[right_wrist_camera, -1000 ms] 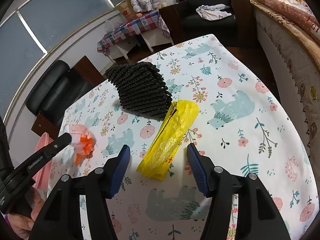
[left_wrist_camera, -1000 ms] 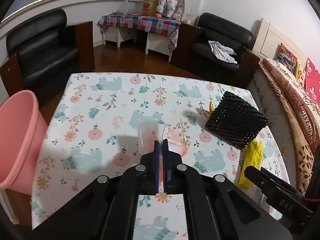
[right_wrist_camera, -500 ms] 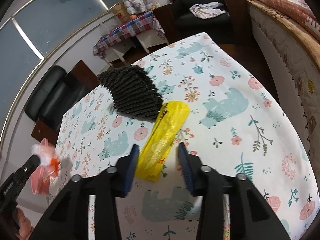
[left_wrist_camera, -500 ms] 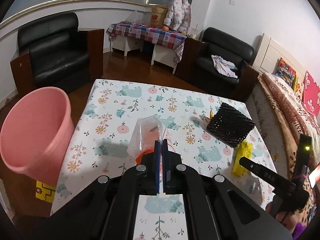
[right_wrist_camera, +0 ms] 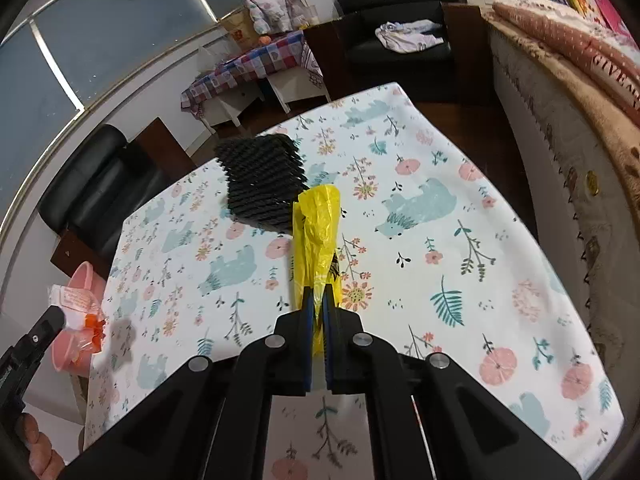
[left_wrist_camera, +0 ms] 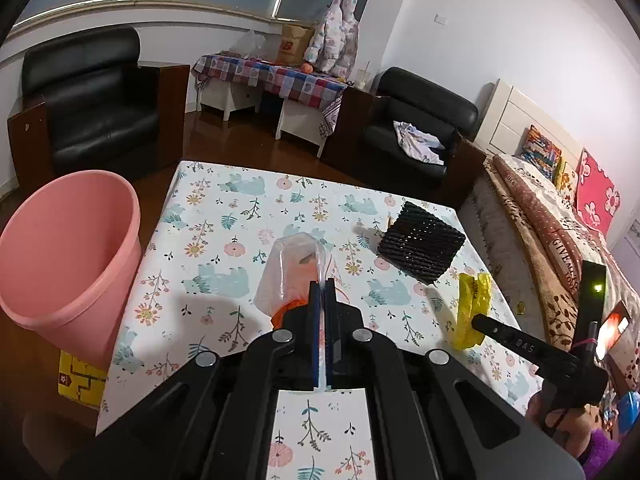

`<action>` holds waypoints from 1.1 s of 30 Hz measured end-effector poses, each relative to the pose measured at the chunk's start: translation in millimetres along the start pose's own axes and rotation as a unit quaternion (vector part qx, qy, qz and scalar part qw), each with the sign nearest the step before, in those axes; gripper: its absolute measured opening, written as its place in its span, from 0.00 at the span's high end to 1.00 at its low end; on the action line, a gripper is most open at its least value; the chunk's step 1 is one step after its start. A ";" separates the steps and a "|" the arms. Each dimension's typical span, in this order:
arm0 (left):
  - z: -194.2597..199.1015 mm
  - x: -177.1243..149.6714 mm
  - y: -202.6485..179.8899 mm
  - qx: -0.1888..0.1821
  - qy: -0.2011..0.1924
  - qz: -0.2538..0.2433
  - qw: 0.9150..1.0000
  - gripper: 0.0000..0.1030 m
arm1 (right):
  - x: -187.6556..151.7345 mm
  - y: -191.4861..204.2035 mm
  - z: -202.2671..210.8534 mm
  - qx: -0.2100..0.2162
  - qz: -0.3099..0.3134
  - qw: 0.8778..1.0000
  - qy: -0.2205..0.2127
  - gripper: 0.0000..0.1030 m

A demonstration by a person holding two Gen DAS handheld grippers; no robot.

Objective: Collect trash
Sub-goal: 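Carry the wrapper and yellow bag to the pink bucket and release both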

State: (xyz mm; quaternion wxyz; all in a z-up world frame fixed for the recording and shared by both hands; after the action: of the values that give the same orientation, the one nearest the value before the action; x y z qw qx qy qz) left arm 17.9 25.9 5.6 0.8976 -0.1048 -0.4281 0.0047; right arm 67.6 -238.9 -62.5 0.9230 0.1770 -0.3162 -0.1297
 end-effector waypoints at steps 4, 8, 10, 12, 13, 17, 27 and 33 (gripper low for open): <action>9.7 -1.3 6.5 -0.003 -0.013 0.009 1.000 0.99 | -6.1 13.9 14.6 -0.002 0.031 0.999 -0.011 0.96; 13.6 -2.3 16.0 0.005 -0.015 0.020 1.000 0.99 | -10.1 36.6 23.4 0.008 0.076 0.997 -0.023 0.96; 15.8 -2.8 20.5 0.011 -0.017 0.022 1.000 0.99 | -10.5 49.8 23.9 0.024 0.096 0.995 -0.025 0.96; 18.6 -2.6 25.4 0.026 -0.021 0.021 0.999 0.99 | -9.8 62.7 22.1 0.039 0.110 0.993 -0.025 0.96; 19.4 -2.3 27.9 0.032 -0.023 0.020 0.999 0.99 | -8.8 70.8 19.3 0.045 0.118 0.992 -0.024 0.96; 24.7 0.4 41.3 0.053 -0.034 0.022 0.998 0.99 | -5.9 98.2 6.1 0.070 0.142 0.987 -0.012 0.96; 44.7 15.3 90.4 0.110 -0.062 0.054 0.991 0.99 | 1.7 183.1 -11.3 0.144 0.200 0.969 0.004 0.96; 66.0 19.5 126.5 0.143 -0.083 0.084 0.983 0.99 | -1.7 244.5 -18.0 0.192 0.228 0.954 0.019 0.96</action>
State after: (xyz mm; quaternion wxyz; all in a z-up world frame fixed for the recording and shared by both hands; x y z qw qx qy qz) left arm -10.3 163.7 36.6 0.8613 -0.0097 -0.4854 0.1498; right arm 108.8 -12.9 23.2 0.8825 0.2761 -0.3495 0.1508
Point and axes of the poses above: each gripper's, at about its wrist camera, not at the fingertips, and z roughly against the way its jaws point, y to its left, x to its top, the point moved 1 cm from there along -z, roughly the way its jaws point, and after that the axes turned 6 degrees about -z, right-handed, at the moved point
